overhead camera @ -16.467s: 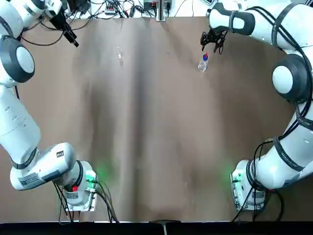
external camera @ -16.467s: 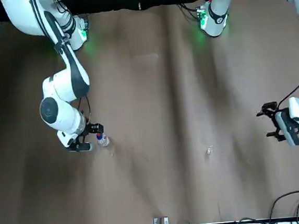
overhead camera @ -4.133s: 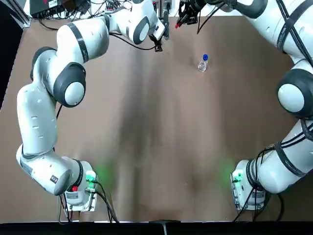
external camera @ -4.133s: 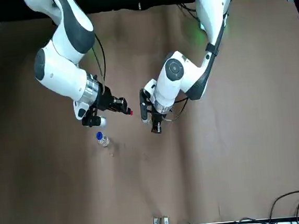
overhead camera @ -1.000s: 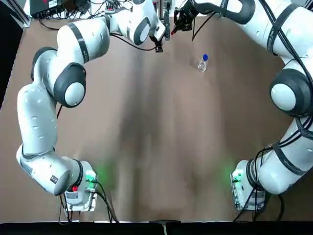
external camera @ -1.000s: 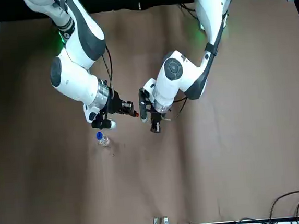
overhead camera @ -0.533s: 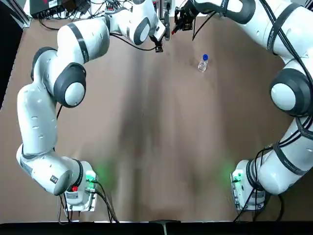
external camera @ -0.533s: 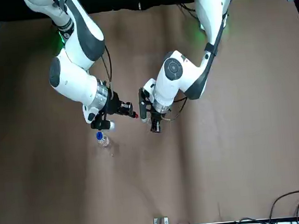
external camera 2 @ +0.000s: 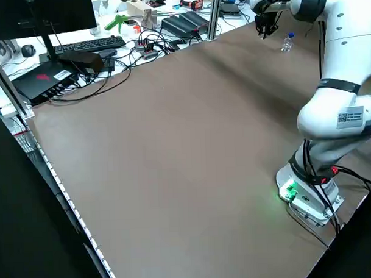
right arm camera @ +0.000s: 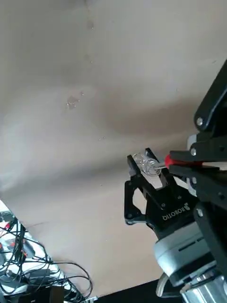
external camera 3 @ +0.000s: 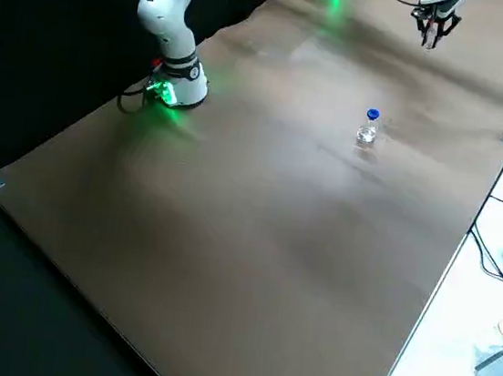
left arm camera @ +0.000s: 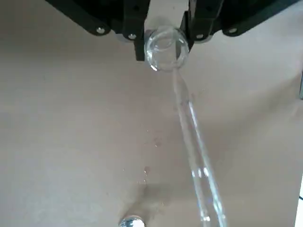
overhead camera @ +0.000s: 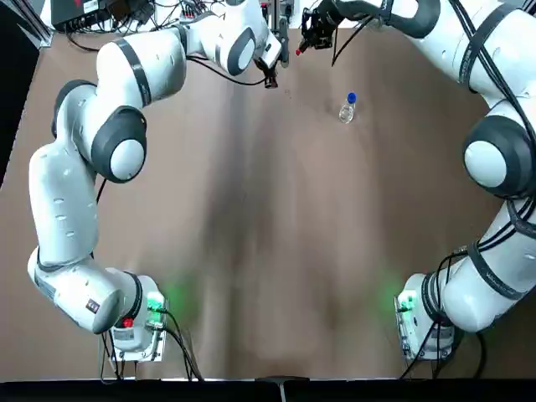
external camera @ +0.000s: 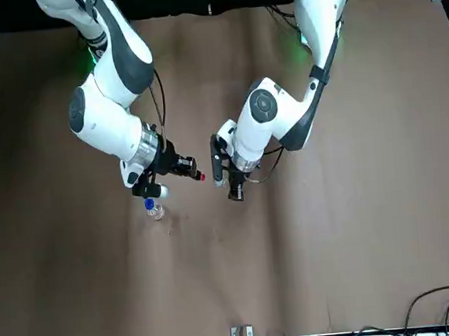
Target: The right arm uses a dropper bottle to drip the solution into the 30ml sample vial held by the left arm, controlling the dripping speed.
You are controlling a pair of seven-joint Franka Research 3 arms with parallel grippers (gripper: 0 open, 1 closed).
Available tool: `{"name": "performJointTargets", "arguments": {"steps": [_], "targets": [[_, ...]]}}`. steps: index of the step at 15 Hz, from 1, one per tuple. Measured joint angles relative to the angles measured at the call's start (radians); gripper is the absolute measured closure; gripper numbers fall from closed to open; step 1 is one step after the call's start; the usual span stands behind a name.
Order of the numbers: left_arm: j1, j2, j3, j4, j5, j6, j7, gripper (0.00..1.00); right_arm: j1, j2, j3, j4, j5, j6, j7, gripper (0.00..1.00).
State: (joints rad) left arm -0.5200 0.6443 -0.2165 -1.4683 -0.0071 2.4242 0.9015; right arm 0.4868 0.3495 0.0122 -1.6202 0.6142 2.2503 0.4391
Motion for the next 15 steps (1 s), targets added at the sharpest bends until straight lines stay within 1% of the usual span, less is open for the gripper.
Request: {"name": "performJointTargets", "arguments": {"steps": [3, 8, 11, 14, 15], "targets": [[0.001, 0.000, 0.000, 0.000, 0.000, 0.002, 0.000, 0.68, -0.005, -0.002, -0.001, 0.001, 0.000, -0.010, 0.000, 0.94], [0.003, 0.000, 0.001, 0.000, -0.013, 0.002, 0.000, 0.68, -0.050, -0.030, -0.001, 0.008, 0.008, -0.086, 0.000, 0.94], [0.006, 0.000, 0.001, 0.000, -0.014, 0.003, 0.000, 0.68, -0.060, -0.037, -0.001, 0.008, 0.010, -0.098, 0.000, 0.94], [0.044, 0.000, -0.006, -0.003, -0.014, 0.003, 0.000, 0.68, -0.060, -0.037, -0.005, 0.007, 0.004, -0.098, 0.000, 0.94], [0.101, 0.001, -0.044, -0.009, -0.020, 0.003, 0.002, 0.68, -0.062, -0.038, -0.020, 0.008, -0.052, -0.108, 0.000, 0.96]]}}
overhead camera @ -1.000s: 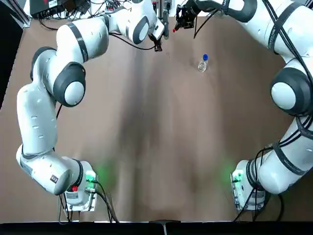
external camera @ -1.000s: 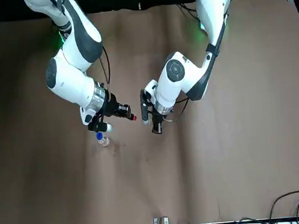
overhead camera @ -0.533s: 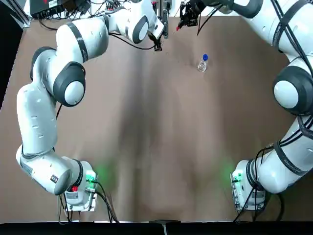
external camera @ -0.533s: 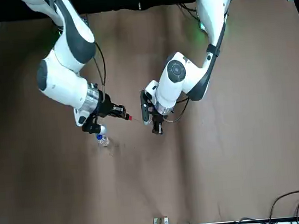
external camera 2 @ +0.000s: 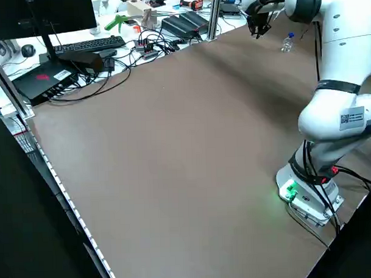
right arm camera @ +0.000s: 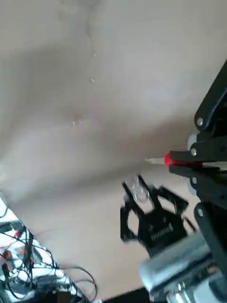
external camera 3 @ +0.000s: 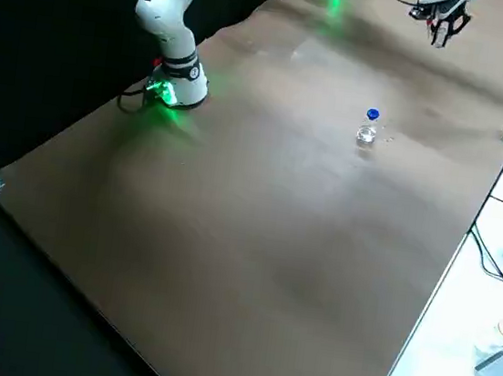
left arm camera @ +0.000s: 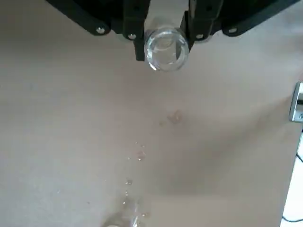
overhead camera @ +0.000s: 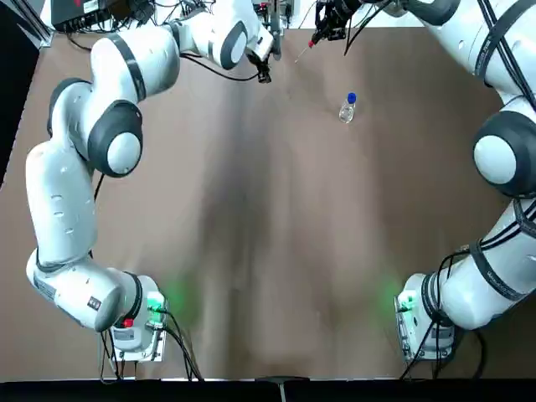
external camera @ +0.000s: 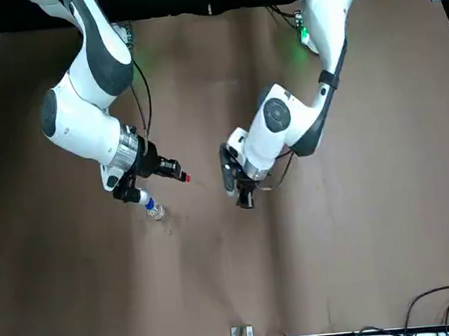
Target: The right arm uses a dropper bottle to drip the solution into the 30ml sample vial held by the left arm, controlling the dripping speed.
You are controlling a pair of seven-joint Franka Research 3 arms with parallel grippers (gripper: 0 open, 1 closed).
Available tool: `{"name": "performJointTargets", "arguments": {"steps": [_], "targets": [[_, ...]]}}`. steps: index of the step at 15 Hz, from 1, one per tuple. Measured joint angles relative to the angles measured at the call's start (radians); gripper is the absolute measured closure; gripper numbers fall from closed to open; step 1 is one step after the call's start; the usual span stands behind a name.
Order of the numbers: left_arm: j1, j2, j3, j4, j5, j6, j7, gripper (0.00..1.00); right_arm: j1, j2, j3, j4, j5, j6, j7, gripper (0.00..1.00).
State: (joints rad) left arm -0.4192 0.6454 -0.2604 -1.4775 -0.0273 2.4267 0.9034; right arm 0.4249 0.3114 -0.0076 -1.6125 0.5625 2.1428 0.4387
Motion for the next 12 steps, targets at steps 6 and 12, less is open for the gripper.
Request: {"name": "performJointTargets", "arguments": {"steps": [6, 12], "targets": [[0.250, 0.023, -0.147, -0.065, -0.045, -0.001, 0.186, 0.68, -0.021, -0.006, -0.055, -0.002, -0.227, -0.103, 0.000, 0.96], [0.460, 0.117, -0.201, -0.101, -0.185, -0.001, 0.581, 0.68, -0.069, -0.005, -0.065, -0.008, -0.337, -0.133, 0.000, 0.96]]}}
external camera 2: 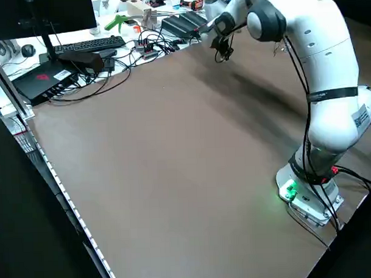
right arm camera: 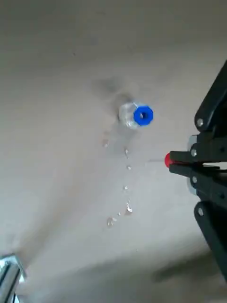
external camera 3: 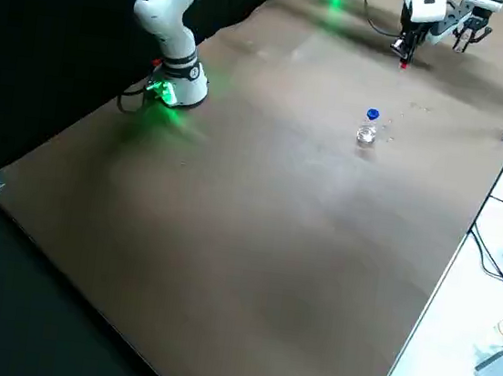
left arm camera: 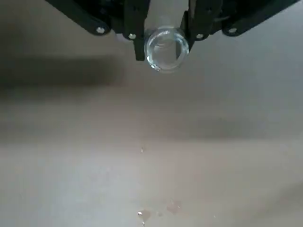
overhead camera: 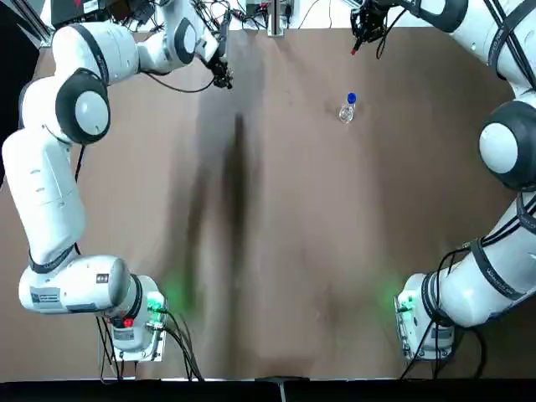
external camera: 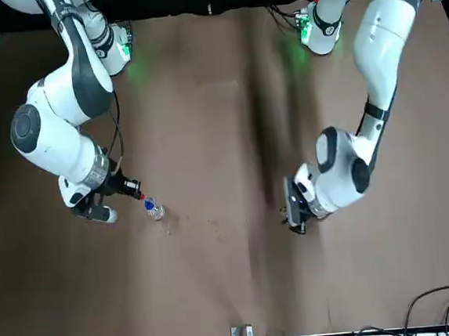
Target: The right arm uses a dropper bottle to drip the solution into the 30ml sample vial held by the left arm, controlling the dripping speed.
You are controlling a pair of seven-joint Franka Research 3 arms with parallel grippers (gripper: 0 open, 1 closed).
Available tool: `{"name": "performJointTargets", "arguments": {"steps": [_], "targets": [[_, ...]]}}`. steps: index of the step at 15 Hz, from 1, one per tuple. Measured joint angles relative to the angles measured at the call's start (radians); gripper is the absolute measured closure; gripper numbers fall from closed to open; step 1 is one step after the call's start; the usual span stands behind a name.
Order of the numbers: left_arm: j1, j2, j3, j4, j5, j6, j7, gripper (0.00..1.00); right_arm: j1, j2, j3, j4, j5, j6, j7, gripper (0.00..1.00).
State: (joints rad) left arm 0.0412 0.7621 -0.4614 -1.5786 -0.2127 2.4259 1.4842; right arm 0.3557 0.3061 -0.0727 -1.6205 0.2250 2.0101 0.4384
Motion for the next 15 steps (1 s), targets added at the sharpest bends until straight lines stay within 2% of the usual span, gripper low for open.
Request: {"name": "performJointTargets", "arguments": {"steps": [7, 9, 15], "targets": [[0.155, 0.100, -0.003, -0.002, -0.278, -0.005, 0.451, 0.68, -0.010, 0.007, -0.001, -0.012, -0.106, -0.021, 0.000, 0.96], [0.165, 0.110, -0.006, -0.001, -0.297, -0.005, 0.504, 0.68, -0.010, 0.014, -0.001, -0.025, -0.129, -0.028, 0.000, 0.96], [0.165, 0.110, -0.015, 0.006, -0.298, -0.005, 0.506, 0.67, -0.003, 0.035, 0.005, -0.040, -0.132, -0.030, 0.001, 0.96]]}}
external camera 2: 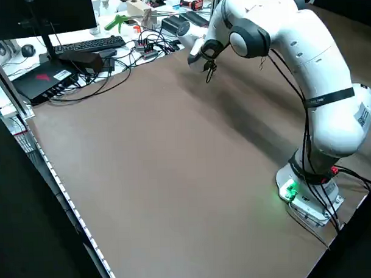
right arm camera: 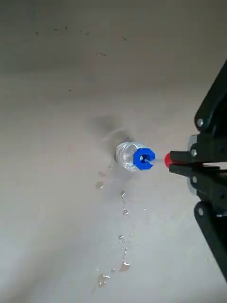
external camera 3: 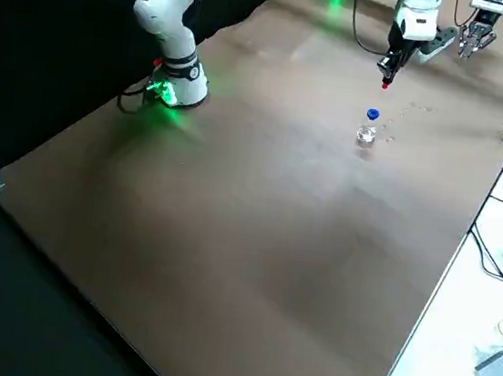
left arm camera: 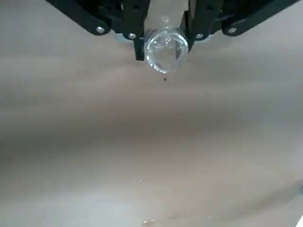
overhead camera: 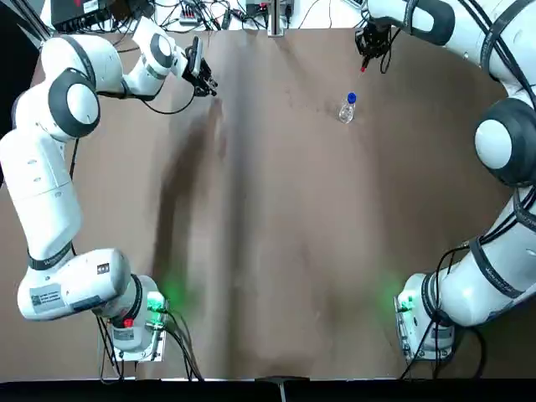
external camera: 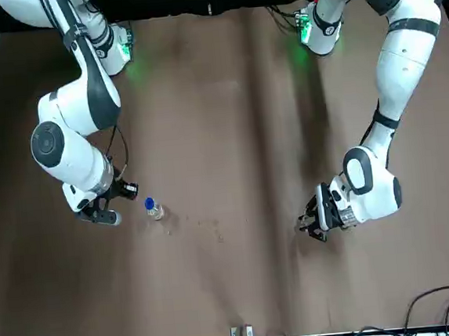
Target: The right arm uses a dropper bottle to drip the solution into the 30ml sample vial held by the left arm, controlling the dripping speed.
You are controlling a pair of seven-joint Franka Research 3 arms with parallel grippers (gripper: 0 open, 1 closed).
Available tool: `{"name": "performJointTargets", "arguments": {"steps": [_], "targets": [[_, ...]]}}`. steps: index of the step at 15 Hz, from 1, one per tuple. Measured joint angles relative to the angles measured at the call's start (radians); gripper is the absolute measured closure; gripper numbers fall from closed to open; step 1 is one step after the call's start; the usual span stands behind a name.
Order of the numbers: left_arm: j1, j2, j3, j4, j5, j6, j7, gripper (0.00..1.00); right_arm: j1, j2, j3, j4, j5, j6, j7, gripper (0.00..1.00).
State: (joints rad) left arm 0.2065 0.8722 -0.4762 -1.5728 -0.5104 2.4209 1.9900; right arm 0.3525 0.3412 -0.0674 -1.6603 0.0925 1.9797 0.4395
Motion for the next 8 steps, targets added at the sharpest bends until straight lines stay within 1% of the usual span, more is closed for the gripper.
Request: {"name": "performJointTargets", "arguments": {"steps": [8], "targets": [[0.031, 0.021, 0.010, 0.000, 0.000, 0.000, 0.000, 0.67, 0.000, 0.017, 0.000, -0.009, 0.000, 0.003, 0.000, 0.96]]}}
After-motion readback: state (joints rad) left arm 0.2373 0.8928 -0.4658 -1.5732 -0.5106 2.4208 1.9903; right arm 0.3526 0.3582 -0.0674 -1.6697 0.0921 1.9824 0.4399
